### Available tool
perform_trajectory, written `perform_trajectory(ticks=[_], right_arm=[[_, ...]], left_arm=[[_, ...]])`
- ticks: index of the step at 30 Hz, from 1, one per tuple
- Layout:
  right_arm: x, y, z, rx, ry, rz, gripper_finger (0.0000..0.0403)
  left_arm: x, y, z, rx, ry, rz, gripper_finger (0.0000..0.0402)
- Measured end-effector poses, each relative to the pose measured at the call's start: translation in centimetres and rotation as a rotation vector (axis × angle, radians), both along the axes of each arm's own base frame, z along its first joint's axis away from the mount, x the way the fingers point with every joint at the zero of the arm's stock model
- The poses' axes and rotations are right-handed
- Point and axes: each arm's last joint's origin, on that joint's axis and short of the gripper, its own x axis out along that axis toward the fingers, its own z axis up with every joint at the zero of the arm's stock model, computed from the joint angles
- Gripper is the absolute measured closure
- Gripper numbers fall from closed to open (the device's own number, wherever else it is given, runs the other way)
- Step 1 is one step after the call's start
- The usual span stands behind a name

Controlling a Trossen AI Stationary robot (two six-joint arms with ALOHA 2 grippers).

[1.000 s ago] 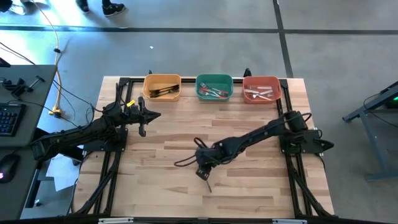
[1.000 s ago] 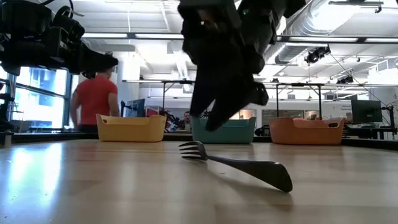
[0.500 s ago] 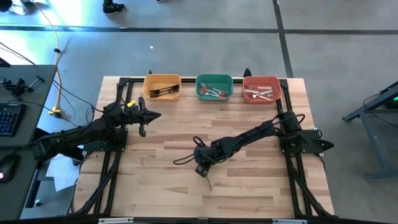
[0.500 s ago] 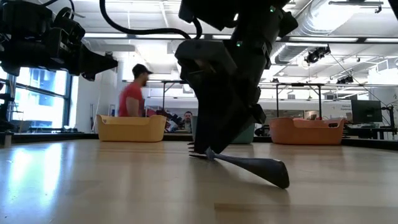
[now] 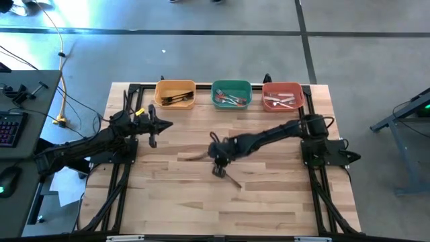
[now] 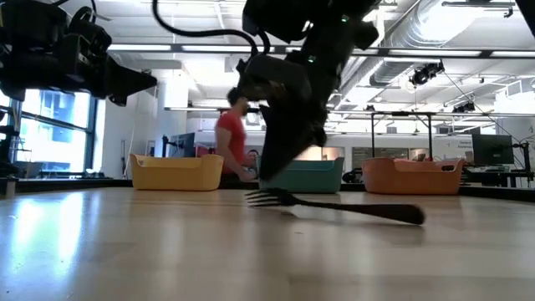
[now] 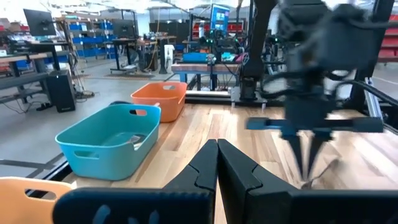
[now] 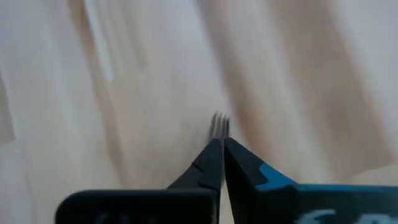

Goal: Sort silverware by color (type)
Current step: Put the black fork into the yellow bin

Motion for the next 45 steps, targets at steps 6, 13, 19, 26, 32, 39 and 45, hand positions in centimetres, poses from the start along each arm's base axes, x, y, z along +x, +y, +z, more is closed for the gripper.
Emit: perform_trajectory(ticks=[6, 13, 19, 26, 32, 39, 45], right_arm=[[1.5, -5.8, 3.2, -0.1, -0.094, 0.016, 0.0402], [2.3, -10.4, 6.9, -0.135, -0.06, 0.02, 0.0402], [0.8, -8.0, 6.0, -0.097, 0.131, 0.041, 0.0365], [-0.1, -5.4, 3.5, 0.038, 0.191, -0.01, 0.027], [-0.4, -2.4, 2.0, 0.119, 0.19, -0.044, 0.0236], [-0.2, 0.8, 1.8, 0.098, 0.152, -0.047, 0.0246], [0.6, 1.7, -0.5, 0.072, 0.152, -0.065, 0.0266]], left_arm=[[-0.3, -0.2, 0.4, -0.014, -0.042, -0.001, 0.0401], [-0.6, -0.4, 0.4, -0.056, -0.05, 0.0, 0.0402], [-0.9, -0.2, 0.6, -0.037, -0.08, 0.081, 0.0402], [-0.9, -0.2, 0.7, -0.039, -0.083, 0.096, 0.0401], [-0.9, -0.2, 0.7, -0.01, -0.077, 0.098, 0.0401], [-0.9, -0.2, 0.6, -0.018, -0.072, 0.098, 0.0401], [-0.9, -0.2, 0.6, -0.046, -0.075, 0.097, 0.0402]])
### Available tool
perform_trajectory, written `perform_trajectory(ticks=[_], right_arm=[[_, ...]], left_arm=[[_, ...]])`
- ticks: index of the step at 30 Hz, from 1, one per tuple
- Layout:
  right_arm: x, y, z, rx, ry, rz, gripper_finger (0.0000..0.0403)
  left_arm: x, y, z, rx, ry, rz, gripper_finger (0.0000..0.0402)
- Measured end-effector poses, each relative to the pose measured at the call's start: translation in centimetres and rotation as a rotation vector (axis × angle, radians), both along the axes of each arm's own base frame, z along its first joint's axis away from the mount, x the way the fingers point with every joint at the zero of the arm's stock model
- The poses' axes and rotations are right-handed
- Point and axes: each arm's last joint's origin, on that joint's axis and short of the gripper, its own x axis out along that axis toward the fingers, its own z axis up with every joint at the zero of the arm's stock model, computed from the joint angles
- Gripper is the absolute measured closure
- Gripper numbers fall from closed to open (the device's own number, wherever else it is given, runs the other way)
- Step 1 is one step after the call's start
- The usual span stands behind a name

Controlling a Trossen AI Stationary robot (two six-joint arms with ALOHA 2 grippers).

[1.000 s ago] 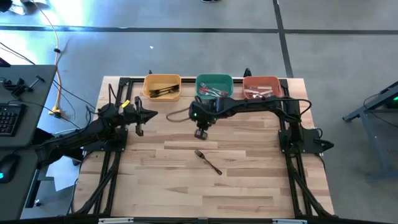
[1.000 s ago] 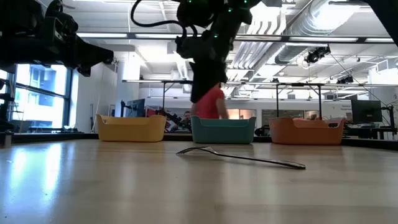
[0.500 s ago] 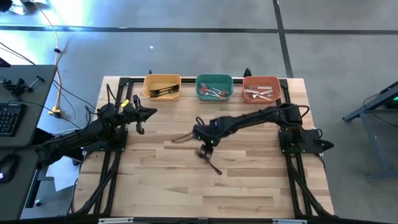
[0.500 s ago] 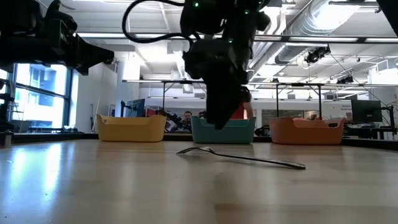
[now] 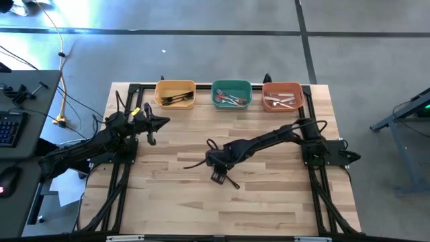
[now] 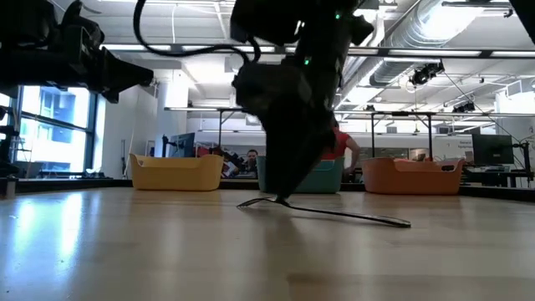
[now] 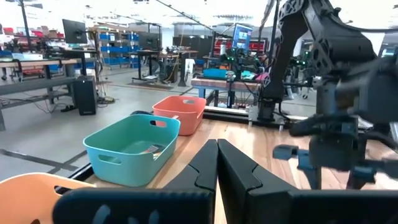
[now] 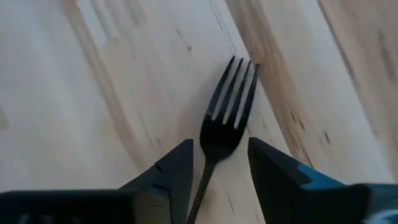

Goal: Sort silverware by color (type)
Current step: Put the black fork into the yellow bin

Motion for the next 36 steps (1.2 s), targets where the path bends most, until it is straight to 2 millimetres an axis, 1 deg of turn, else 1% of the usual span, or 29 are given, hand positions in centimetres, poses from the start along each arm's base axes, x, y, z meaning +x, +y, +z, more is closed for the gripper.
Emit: perform_trajectory(ticks=[4, 8, 11, 14, 18, 20, 23, 27, 29, 31, 33, 36], right_arm=[[0.5, 0.2, -1.6, -0.008, 0.005, 0.0, 0.0269], [0.7, 0.0, -2.5, -0.011, 0.022, 0.004, 0.027], [0.9, -0.4, -2.9, -0.031, 0.019, 0.059, 0.0277], [1.3, -1.1, -2.9, -0.042, -0.022, 0.114, 0.0305], [2.0, -2.3, -2.8, -0.058, -0.082, 0.17, 0.0374], [2.4, -3.2, -2.7, -0.059, -0.117, 0.206, 0.0395], [3.1, -4.9, -2.7, -0.049, -0.19, 0.233, 0.0389], [3.8, -8.4, -2.4, -0.107, -0.27, 0.217, 0.0401], [4.1, -10.3, -1.9, -0.128, -0.293, 0.205, 0.0401], [4.5, -12.0, -1.0, -0.149, -0.332, 0.21, 0.0402], [5.0, -13.7, 0.2, -0.179, -0.374, 0.212, 0.0403], [5.9, -16.4, 2.8, -0.23, -0.46, 0.226, 0.0403]], left_arm=[[0.0, 0.0, -0.2, -0.017, 0.015, -0.001, 0.0402], [0.0, 0.0, -0.2, -0.04, 0.015, -0.002, 0.0402], [0.0, 0.0, -0.2, -0.039, 0.014, -0.004, 0.0402], [0.0, 0.0, -0.2, -0.039, 0.014, -0.004, 0.0402], [0.0, 0.0, -0.2, -0.038, 0.014, -0.005, 0.0401], [0.0, 0.0, -0.2, -0.038, 0.014, -0.005, 0.0402], [0.0, 0.0, -0.2, -0.037, 0.014, -0.005, 0.0401], [0.0, 0.0, -0.2, -0.034, 0.015, -0.005, 0.0402], [0.0, 0.0, -0.2, -0.029, 0.016, -0.005, 0.0402], [0.0, 0.0, -0.2, -0.028, 0.016, -0.005, 0.0402], [0.0, 0.0, -0.2, -0.028, 0.016, -0.004, 0.0402], [0.0, 0.0, -0.2, -0.021, 0.017, 0.001, 0.0402]])
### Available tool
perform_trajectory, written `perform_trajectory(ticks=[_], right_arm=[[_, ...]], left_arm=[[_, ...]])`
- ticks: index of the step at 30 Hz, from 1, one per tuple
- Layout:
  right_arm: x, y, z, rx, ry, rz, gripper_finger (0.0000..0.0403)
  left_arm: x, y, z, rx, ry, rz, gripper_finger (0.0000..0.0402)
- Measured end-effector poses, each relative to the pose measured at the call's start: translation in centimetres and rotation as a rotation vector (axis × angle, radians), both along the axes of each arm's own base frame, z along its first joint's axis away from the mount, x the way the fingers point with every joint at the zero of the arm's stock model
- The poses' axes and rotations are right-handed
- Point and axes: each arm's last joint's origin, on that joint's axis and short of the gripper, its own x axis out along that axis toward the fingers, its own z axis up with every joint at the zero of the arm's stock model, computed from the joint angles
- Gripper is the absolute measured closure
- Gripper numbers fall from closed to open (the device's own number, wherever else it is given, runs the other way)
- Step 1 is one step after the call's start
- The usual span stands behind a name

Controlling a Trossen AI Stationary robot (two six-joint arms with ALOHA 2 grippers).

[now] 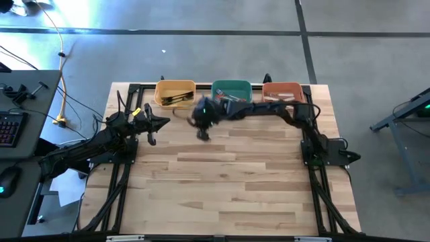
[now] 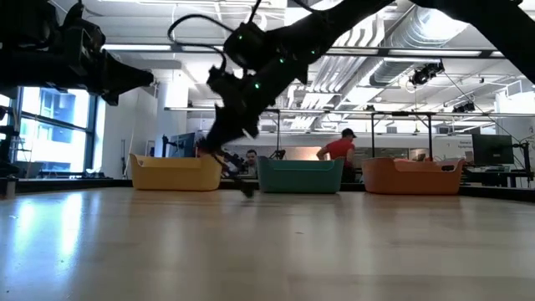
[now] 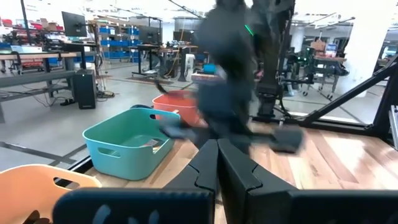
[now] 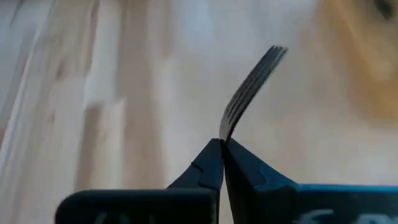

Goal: Sort silverware by color (type)
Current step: Put the black fork into the yellow bin

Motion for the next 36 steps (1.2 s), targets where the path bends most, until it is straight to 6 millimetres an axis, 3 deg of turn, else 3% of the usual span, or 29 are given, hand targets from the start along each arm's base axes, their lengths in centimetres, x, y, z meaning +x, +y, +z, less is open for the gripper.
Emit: perform_trajectory(ticks=[7, 13, 16, 23, 32, 36], right_arm=[[1.6, -7.0, 6.2, -0.151, -0.183, -0.039, 0.0403], [3.9, -11.4, 8.2, -0.232, -0.23, -0.045, 0.0403], [4.1, -12.8, 7.2, -0.242, -0.294, -0.053, 0.0403], [3.0, -15.3, 5.1, -0.168, -0.254, -0.128, 0.0403], [3.3, -15.2, 3.8, -0.139, -0.222, -0.147, 0.0402], [3.6, -15.0, 3.6, -0.163, -0.222, -0.16, 0.0381]], left_arm=[[0.0, 0.1, 0.0, 0.02, 0.006, 0.04, 0.0402], [0.0, 0.1, -0.2, 0.025, 0.024, 0.054, 0.0401], [0.0, 0.2, -0.2, 0.029, 0.034, 0.057, 0.0402], [0.0, 0.2, -0.3, 0.036, 0.04, 0.058, 0.0402], [0.0, 0.2, -0.3, 0.035, 0.039, 0.058, 0.0401], [0.0, 0.2, -0.3, 0.028, 0.037, 0.058, 0.0402]])
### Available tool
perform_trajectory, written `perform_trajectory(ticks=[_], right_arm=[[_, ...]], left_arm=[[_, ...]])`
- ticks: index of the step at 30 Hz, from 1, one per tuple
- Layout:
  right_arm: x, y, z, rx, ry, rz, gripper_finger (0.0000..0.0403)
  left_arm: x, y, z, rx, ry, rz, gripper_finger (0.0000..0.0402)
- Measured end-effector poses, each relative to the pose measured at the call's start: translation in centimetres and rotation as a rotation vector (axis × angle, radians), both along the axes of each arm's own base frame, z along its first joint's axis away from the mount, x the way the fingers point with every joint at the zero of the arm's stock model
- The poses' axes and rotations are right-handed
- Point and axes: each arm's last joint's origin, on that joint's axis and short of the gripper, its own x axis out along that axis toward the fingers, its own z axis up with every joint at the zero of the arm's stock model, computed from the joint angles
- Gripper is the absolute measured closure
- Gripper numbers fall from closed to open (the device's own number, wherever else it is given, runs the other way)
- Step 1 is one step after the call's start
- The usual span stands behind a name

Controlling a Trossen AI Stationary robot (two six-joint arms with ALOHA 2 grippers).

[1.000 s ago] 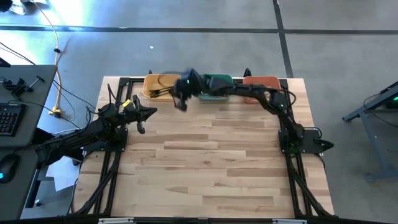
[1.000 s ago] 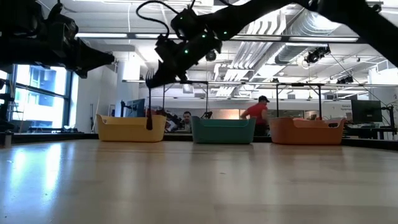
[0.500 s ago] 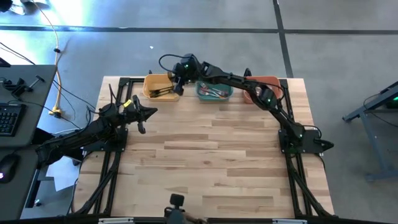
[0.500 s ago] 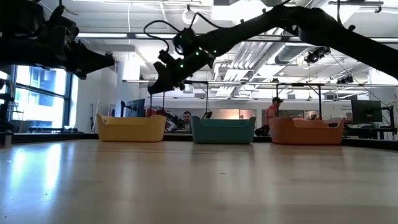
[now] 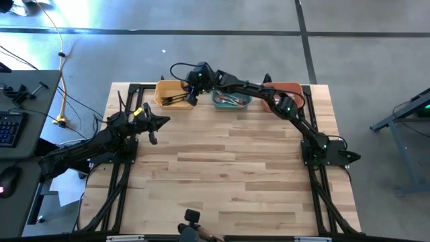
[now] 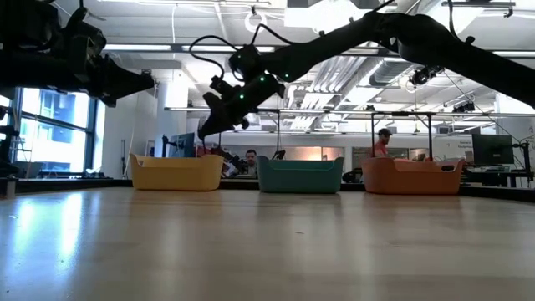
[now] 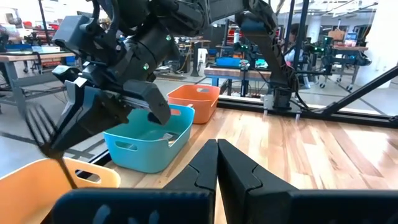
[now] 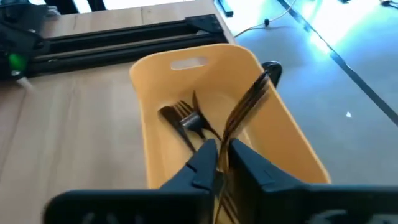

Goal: Sort silverware by color (type)
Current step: Put the black fork into the yellow bin, then return to Home Position

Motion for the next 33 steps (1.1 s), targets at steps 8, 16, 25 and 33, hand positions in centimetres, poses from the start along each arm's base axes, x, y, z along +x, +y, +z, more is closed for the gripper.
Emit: perform_trajectory(ticks=[8, 16, 25, 33], right_arm=[[0.2, 0.3, -0.1, 0.0, 0.011, -0.051, 0.0292], [0.5, 2.0, 1.3, -0.133, 0.021, 0.048, 0.0343], [2.1, 6.4, -0.5, -0.184, -0.126, 0.205, 0.0399], [-1.9, 10.2, -1.0, -0.193, -0.336, 0.174, 0.0402]], left_arm=[[0.0, 0.0, -0.2, -0.003, 0.019, 0.0, 0.0401], [0.0, 0.0, -0.2, 0.005, 0.023, 0.0, 0.0402], [-0.1, -0.1, -0.4, 0.003, 0.046, -0.001, 0.0402], [-0.7, -0.4, -0.5, -0.001, 0.038, -0.001, 0.0402]])
